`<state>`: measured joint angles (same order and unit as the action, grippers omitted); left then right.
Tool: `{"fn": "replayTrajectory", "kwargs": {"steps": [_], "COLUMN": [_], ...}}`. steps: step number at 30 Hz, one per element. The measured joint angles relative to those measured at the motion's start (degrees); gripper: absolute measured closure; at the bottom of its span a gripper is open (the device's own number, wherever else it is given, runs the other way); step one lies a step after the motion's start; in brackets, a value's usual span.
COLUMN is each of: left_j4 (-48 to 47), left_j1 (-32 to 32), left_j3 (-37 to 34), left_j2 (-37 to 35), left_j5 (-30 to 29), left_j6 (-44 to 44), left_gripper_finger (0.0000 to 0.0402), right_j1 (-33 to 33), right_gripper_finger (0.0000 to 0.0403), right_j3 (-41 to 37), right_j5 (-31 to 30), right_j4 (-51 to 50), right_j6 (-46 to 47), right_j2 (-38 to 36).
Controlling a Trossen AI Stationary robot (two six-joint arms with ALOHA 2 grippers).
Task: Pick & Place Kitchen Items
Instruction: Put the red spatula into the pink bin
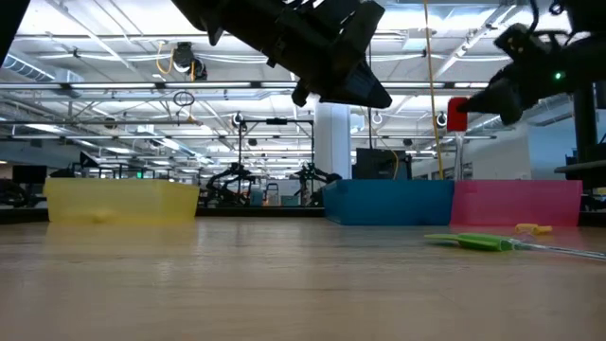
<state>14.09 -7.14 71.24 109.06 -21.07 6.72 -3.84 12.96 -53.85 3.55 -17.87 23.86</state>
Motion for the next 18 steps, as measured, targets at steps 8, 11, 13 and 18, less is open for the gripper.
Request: {"fn": "replayTrajectory", "kwargs": {"steps": [8, 11, 13, 18], "left_j4": [3.03, 3.00, 3.01, 2.86], "left_j1": [-0.11, -0.11, -0.11, -0.11], "left_j3": [0.00, 0.00, 0.00, 0.00], "left_j2": [0.00, 0.02, 0.02, 0.02], "left_j5": [0.06, 0.06, 0.10, 0.21], "left_j6": [-0.02, -0.39, -0.41, -1.12], "left_gripper_finger": [0.0366, 0.0366, 0.0366, 0.0366], "right_j1": [8.94, 11.77, 13.77, 18.16], "right_gripper_finger": [0.0399, 0.0399, 0.0399, 0.0398], "right_j3": [-7.39, -10.73, -11.72, -11.89], "right_j5": [0.26, 3.87, 7.27, 13.61], "right_j4": [6.93, 15.73, 17.51, 16.47], "right_j6": [-3.44, -14.05, -16.30, -9.61], "right_j2": [3.06, 3.38, 3.39, 4.91]}}
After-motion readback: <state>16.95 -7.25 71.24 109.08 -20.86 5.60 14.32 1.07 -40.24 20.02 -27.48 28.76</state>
